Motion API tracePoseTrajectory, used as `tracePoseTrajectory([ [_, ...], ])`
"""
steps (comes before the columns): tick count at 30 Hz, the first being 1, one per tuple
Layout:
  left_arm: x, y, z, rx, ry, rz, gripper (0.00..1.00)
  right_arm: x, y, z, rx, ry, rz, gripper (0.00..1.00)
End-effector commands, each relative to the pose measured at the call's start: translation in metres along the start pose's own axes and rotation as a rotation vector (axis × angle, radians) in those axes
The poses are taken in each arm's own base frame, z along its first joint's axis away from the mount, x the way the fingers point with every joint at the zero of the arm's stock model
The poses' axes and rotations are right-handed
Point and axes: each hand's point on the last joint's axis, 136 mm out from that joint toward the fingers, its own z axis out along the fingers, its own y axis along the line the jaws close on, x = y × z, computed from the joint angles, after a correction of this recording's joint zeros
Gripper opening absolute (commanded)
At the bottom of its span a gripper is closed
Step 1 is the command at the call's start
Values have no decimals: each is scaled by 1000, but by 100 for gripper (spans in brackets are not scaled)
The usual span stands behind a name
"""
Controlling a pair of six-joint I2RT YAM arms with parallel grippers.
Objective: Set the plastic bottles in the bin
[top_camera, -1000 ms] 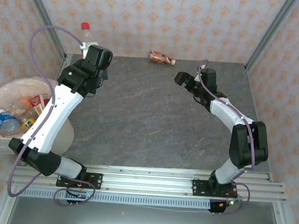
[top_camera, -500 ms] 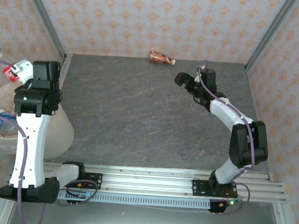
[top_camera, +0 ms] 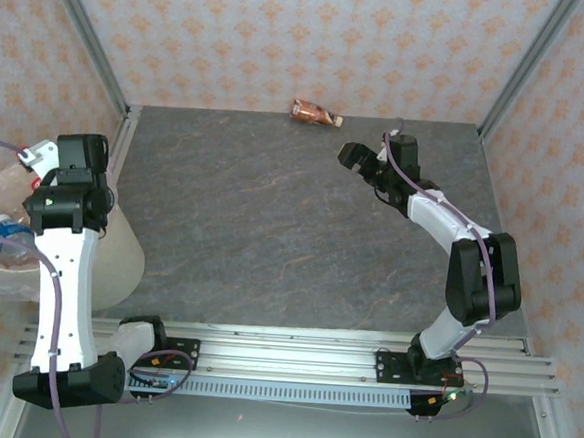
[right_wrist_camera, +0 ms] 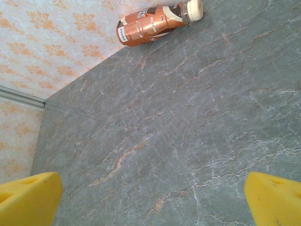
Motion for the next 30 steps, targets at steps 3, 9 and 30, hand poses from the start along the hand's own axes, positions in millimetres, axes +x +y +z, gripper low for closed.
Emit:
tracePoseTrajectory([
  [3, 7, -3, -8, 74, 24, -47, 82, 4, 2, 2, -4, 11, 16, 99],
  [9, 1, -17, -12, 158, 24, -73, 85, 7, 0, 1, 3, 12, 21, 99],
  [30, 7, -19, 12, 106, 6, -156, 100, 22, -18, -1, 57, 33, -6, 99],
])
